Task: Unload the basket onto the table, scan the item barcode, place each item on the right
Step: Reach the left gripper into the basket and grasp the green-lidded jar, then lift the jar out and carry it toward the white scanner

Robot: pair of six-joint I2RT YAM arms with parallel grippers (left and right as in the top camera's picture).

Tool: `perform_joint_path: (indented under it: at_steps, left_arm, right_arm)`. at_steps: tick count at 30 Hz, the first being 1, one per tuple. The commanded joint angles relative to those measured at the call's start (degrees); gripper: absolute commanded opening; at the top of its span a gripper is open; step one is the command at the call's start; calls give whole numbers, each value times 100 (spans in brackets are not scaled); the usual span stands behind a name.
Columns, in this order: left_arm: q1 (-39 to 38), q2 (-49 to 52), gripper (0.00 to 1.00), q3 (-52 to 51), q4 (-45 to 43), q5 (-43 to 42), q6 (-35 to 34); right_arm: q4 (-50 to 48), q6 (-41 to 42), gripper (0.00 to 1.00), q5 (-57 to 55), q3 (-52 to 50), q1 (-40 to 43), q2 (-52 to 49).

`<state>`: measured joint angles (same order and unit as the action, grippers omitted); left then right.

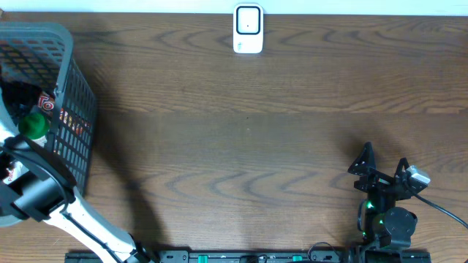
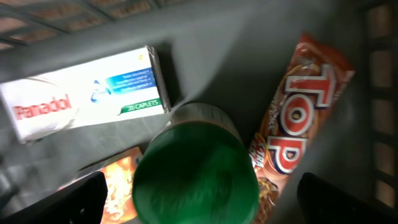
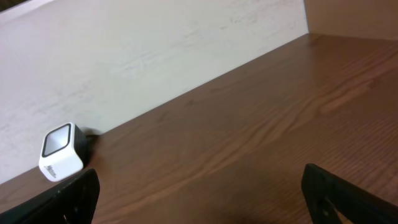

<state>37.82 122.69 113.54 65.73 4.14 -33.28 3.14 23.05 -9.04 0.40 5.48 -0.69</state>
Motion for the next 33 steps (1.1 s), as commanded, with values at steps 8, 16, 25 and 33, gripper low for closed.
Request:
perform_joint_path:
  at_steps: [8,16,25,33]
  left_arm:
    - [-2,664,98,20,15,-111,-92]
    - [0,970,98,20,4,-114,-92]
    - [0,1064,69,11,7,-111,-87]
    - [4,1014,61,162,234,-114,66]
  right_arm:
    - [9,50,99,-55,-9,-44,37]
    - [9,50,99,-55,-9,-44,37]
    - [9,50,99,-55,-9,-44,37]
    - [9,50,99,-55,-9,-44,37]
